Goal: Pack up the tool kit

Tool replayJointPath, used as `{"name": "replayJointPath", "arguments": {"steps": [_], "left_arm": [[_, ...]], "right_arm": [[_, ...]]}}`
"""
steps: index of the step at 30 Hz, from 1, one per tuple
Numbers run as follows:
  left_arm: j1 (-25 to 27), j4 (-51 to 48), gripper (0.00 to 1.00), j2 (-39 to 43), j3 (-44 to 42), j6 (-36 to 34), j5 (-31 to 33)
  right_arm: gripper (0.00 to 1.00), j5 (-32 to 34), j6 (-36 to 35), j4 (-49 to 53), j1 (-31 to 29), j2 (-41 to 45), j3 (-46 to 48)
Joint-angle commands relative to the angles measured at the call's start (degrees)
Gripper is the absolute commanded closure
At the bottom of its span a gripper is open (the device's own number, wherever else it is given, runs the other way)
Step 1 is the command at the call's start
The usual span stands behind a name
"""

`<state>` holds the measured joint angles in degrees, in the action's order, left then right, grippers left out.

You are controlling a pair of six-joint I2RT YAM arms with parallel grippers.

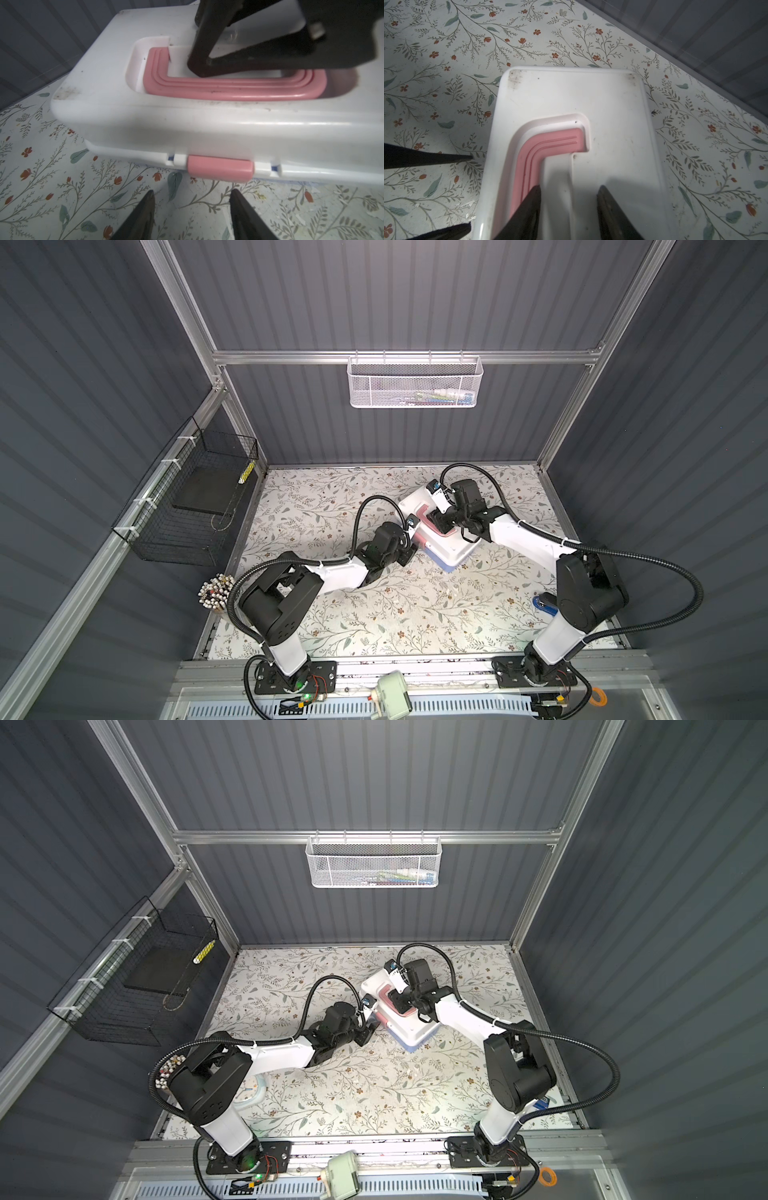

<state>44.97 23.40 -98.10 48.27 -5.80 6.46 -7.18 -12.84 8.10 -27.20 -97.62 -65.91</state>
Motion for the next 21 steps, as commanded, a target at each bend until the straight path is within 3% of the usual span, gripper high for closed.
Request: {"name": "replayJointPath", "arguments": {"steps": [1,12,21], "left_arm": [[-0.23,-1.08,0.42,-2.05,1.37,0.52,1.67],[-0.67,2.94,0.43,-7.11,4.9,1.58,2.09],[-1.16,4.53,0.35,-4.85,2.44,3.33,3.55]], "right_arm": [[0.53,-1.51,2.71,28.51,-1.17,-8.7,6.8],[0.53,-2.05,3.13,29.13,-1.72,-8.71,6.28],[0.51,-0.87,6.77,27.32,-1.65,-4.81,5.73]]}}
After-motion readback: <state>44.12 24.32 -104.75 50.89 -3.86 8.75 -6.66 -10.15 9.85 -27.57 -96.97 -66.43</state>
